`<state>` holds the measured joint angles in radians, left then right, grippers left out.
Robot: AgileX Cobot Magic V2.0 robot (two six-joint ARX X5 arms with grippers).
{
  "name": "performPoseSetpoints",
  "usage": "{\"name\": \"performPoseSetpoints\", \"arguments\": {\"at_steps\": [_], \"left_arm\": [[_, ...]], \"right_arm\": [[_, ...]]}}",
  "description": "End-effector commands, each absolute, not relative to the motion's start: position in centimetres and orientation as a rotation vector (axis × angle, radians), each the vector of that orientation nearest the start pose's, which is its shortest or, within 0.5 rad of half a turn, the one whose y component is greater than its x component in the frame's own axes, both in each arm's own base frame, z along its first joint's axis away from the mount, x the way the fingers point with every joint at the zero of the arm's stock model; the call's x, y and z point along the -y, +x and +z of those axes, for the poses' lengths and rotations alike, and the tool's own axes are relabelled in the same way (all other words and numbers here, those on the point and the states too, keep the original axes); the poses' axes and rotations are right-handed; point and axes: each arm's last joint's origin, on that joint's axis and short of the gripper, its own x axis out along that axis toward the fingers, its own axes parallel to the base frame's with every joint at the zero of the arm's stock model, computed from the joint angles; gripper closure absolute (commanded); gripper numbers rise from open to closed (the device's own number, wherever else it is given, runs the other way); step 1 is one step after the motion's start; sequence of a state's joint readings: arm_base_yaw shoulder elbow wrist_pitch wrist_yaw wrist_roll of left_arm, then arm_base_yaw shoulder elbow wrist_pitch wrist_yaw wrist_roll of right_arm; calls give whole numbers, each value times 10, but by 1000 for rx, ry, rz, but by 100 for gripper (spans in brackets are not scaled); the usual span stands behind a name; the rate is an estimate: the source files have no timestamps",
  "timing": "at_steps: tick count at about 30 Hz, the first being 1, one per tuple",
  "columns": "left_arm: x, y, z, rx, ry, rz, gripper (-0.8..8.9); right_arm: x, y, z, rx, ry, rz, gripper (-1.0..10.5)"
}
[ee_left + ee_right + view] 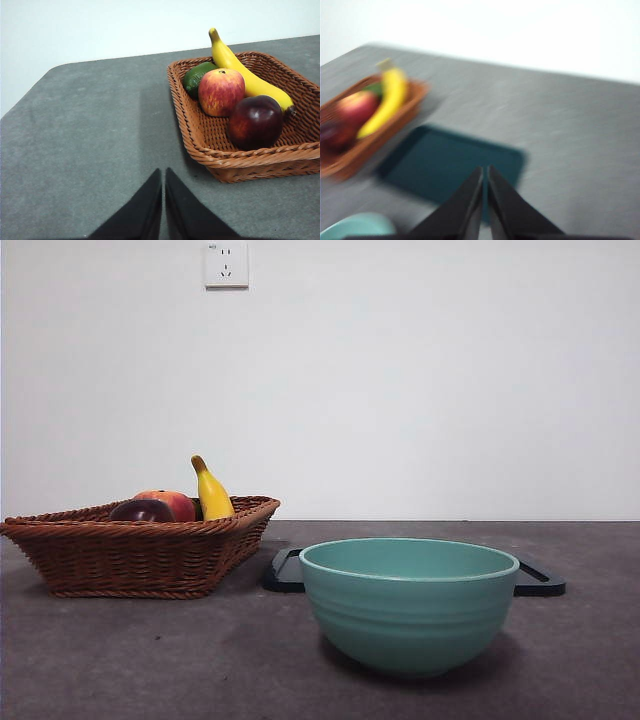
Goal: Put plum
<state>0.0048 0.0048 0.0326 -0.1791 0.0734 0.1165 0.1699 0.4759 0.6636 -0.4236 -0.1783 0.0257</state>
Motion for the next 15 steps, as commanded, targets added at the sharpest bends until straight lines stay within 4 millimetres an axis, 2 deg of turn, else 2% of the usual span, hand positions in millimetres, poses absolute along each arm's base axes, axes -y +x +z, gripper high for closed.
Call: {"name": "performPoseSetpoints", "arguments": {"at_steps": [1,8,15], "left_arm": [[1,96,149,-174,104,-73,804],[1,96,149,-174,104,-73,804],[1,96,149,-174,104,-73,804]], "right_arm": [[-14,103,290,-139,17,256,940],[0,97,237,5,12,62,940],[5,94,200,27,12,-21,940]]}}
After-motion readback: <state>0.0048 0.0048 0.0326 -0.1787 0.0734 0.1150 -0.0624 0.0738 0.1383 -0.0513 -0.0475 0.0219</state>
